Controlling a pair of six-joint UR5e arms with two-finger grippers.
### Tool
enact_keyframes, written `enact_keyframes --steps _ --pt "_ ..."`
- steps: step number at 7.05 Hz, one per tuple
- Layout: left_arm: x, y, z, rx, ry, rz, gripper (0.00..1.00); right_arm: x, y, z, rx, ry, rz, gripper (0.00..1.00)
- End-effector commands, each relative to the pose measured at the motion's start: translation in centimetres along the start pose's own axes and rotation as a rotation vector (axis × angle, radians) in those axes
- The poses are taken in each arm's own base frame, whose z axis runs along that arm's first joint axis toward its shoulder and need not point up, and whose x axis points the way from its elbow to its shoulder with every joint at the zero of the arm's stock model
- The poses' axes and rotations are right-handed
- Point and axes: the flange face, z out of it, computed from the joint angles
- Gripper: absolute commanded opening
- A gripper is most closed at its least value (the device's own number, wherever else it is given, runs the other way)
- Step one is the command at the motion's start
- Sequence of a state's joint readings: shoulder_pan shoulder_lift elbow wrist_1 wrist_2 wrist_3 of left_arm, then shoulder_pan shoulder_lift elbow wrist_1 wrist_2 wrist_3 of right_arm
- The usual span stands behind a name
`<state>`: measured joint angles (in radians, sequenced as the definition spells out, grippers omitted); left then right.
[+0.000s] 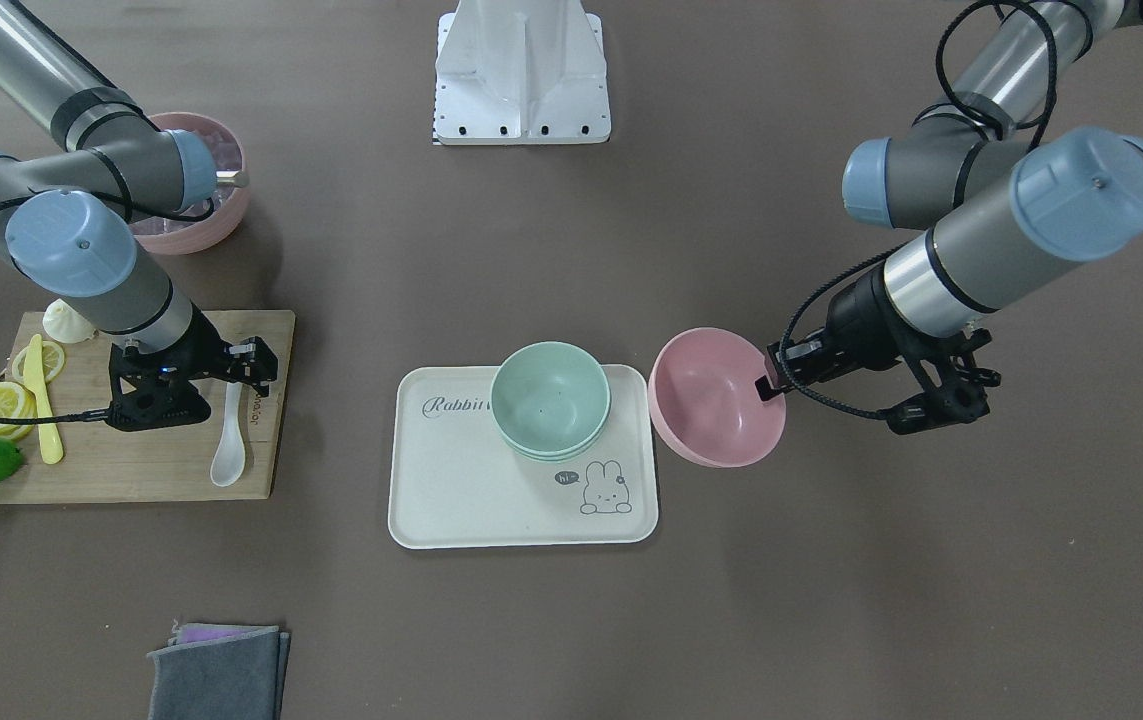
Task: Stack pink bowl on green and place spoon
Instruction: 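Lift the pink bowl toward the tray while the right gripper grasps the white spoon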
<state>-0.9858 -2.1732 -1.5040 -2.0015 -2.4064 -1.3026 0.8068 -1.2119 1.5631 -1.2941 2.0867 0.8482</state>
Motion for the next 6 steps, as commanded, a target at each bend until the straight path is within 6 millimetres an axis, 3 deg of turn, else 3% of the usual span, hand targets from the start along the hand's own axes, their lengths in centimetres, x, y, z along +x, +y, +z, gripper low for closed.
enact_keyframes --steps 1,6 --pt "1.16 0.6 0.75 -0.002 0.002 0.01 0.0 -0.89 -0.89 -0.26 0.015 0.001 -0.008 0.79" --pt "1.68 0.7 0.69 -0.003 0.005 0.01 0.0 -0.42 -1.4 0.24 0.023 0.021 -0.016 0.66"
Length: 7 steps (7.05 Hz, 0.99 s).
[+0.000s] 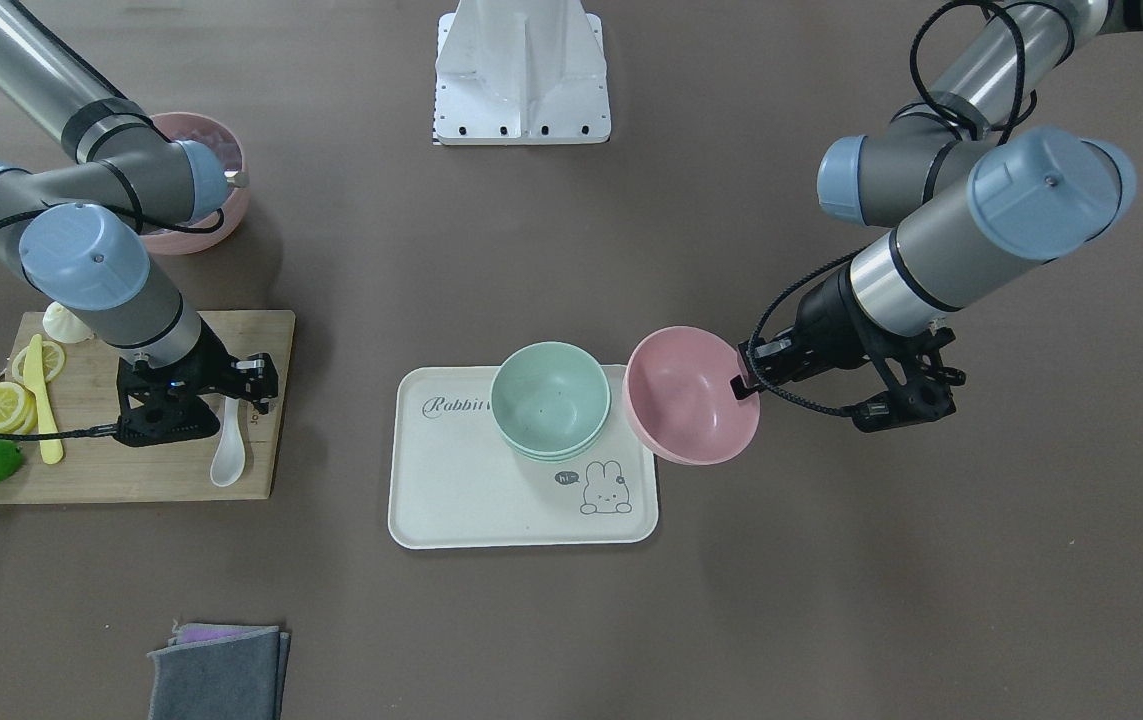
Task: Stack pink bowl on green and place spoon
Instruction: 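Lift the pink bowl toward the tray while the right gripper grasps the white spoon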
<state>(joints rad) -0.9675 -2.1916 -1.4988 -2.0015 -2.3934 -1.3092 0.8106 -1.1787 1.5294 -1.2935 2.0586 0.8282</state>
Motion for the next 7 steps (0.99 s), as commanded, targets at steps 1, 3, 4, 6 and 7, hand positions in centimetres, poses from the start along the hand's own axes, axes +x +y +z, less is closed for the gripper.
enact_keyframes --steps 1,3,4,6,7 --pt "1.6 1.1 0.6 -0.015 0.011 -0.015 0.0 0.1 0.0 0.1 -0.001 0.001 0.002 0.66" --pt "2.8 1.6 0.7 -0.021 0.019 -0.022 0.0 0.3 -0.1 0.0 -0.001 0.002 0.005 0.5" --pt "2.8 1.7 0.8 -0.023 0.019 -0.022 0.0 0.5 -0.2 -0.2 0.003 0.002 0.006 0.15" --pt "2.9 1.7 0.8 -0.022 0.02 -0.02 0.0 0.7 -0.5 -0.5 0.006 -0.001 0.014 0.0" --pt "2.9 1.7 0.7 -0.022 0.021 -0.019 0.0 0.7 -1.2 -1.6 0.026 -0.013 0.024 0.0"
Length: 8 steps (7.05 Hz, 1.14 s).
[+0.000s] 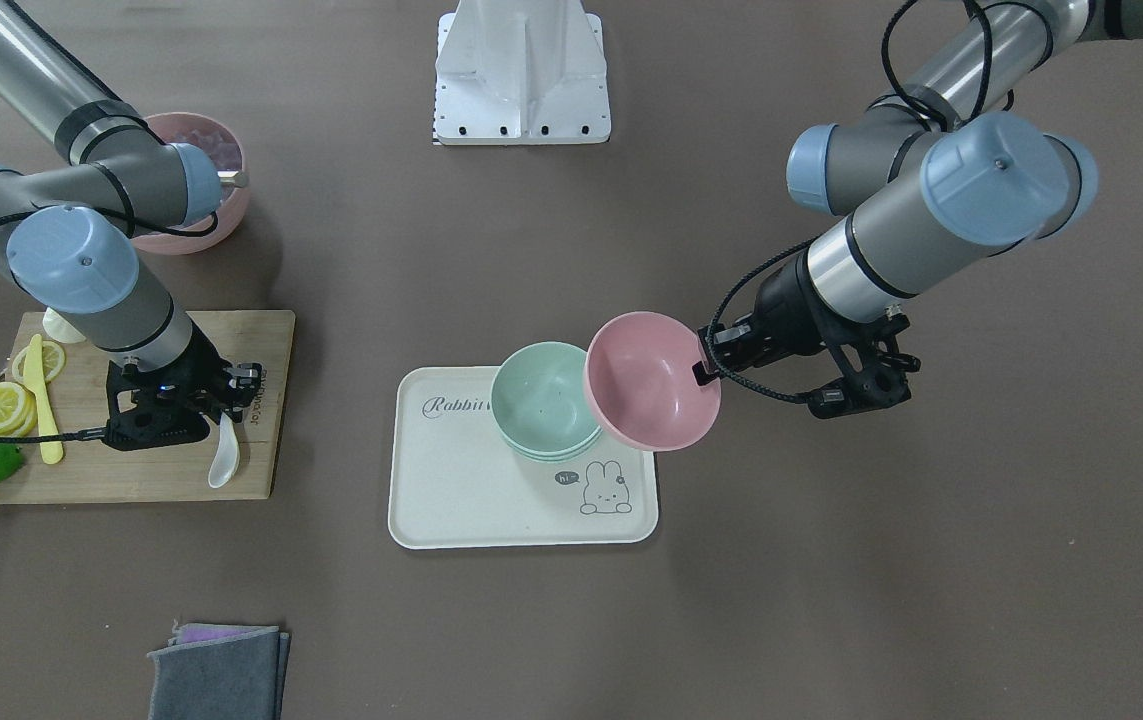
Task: Stack pink bowl on green and place spoon
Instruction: 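Lower the pink bowl onto the green bowls while the right gripper lifts the spoon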
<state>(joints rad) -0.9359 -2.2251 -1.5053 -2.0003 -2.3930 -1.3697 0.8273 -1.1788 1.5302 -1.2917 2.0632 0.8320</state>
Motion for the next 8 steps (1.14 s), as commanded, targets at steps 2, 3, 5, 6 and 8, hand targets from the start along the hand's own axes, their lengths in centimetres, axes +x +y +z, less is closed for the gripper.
enact_keyframes --steps 2,3,5,6,8 --pt "0.8 0.2 -0.1 -0.001 0.008 0.001 0.0 1.0 -2.4 -4.6 0.066 -0.05 0.025 0.0" --pt "1.7 0.4 -0.3 0.0 0.016 0.008 0.0 2.0 -3.3 -6.2 0.062 -0.078 0.038 0.0" --pt "4.7 2.4 0.9 -0.024 0.033 0.019 0.0 5.2 -4.6 -10.0 0.089 -0.107 0.082 0.0" --pt "6.9 3.9 2.2 0.024 0.037 0.018 0.0 8.3 -5.1 -11.8 0.083 -0.131 0.125 0.0" --pt "9.6 6.2 3.3 0.013 0.054 0.018 0.0 12.6 -5.3 -13.8 0.092 -0.145 0.174 0.0"
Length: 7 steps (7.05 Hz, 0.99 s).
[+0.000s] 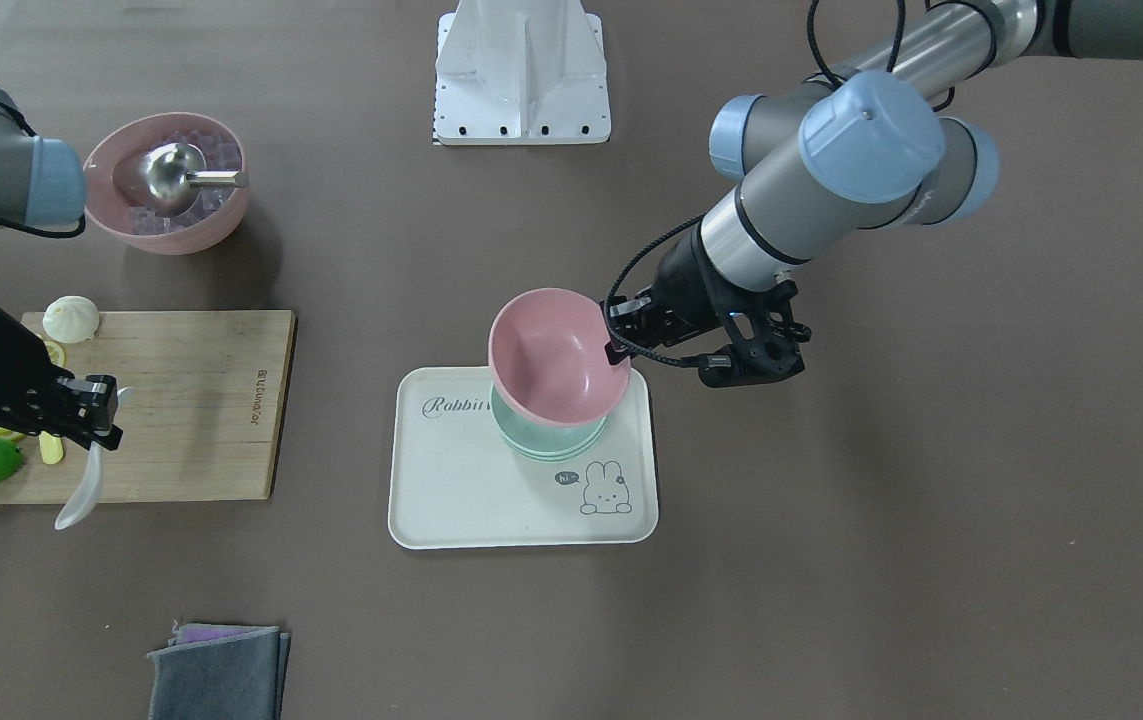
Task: Stack pink bowl on green and place spoon
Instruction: 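Lower the pink bowl onto the green bowls while the right gripper lifts the spoon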
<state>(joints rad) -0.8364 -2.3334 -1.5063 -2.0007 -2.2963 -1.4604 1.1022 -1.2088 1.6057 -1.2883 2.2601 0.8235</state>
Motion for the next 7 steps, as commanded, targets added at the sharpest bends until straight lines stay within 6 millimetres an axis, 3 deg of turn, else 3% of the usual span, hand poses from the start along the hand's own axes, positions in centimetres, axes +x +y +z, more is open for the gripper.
enact_keyframes --steps 1,2,4,7 --pt "2.5 2.2 1.3 -0.006 0.014 0.001 0.0 4.0 -0.3 -1.4 0.005 0.006 -0.003 0.0" --pt "1.5 2.0 2.0 -0.01 0.001 0.004 0.0 5.0 -0.3 -1.3 0.0 0.015 -0.027 0.0" --pt "-4.1 1.0 3.5 -0.01 -0.015 0.151 0.0 5.1 -0.2 -1.2 0.0 0.018 -0.032 0.0" --pt "-5.8 0.1 4.9 -0.006 0.005 0.187 0.0 5.4 0.0 -1.1 0.002 0.023 -0.032 0.0"
